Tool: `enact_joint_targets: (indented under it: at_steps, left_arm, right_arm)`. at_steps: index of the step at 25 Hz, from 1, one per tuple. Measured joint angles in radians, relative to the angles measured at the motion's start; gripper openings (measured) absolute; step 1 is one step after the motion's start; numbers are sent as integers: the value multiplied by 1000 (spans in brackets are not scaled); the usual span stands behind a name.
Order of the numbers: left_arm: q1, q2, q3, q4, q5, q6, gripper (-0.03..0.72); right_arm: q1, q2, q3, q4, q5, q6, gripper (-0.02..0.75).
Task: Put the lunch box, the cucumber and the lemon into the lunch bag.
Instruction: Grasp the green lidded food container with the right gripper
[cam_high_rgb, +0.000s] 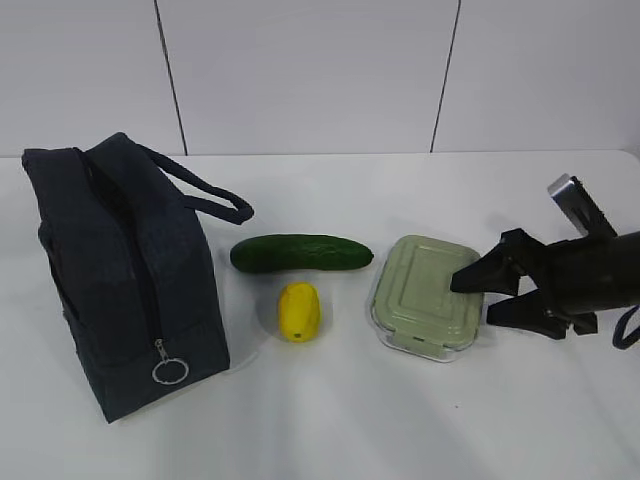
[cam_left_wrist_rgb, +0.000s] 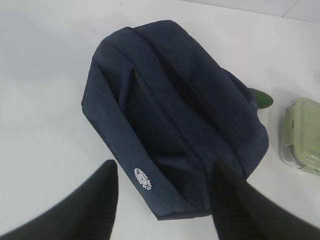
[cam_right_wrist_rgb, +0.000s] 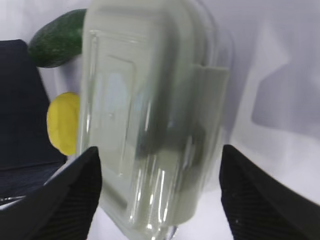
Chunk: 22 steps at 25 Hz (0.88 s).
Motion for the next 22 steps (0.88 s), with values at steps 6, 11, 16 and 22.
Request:
enact_joint_targets:
  at_steps: [6,11,16,22]
  left_arm:
    - [0,10,0,0,0,0,424]
    - [0,10,0,0,0,0,424]
    - [0,10,0,0,0,0,424]
    - [0,10,0,0,0,0,424]
  right_arm:
    - [0,44,-2,24,28,-52,557]
    - [-2,51,-2,62,36,-107,557]
    - [-8,54,-2,81,46,-147,557]
    - [-59,93,-2,90,120,-167,557]
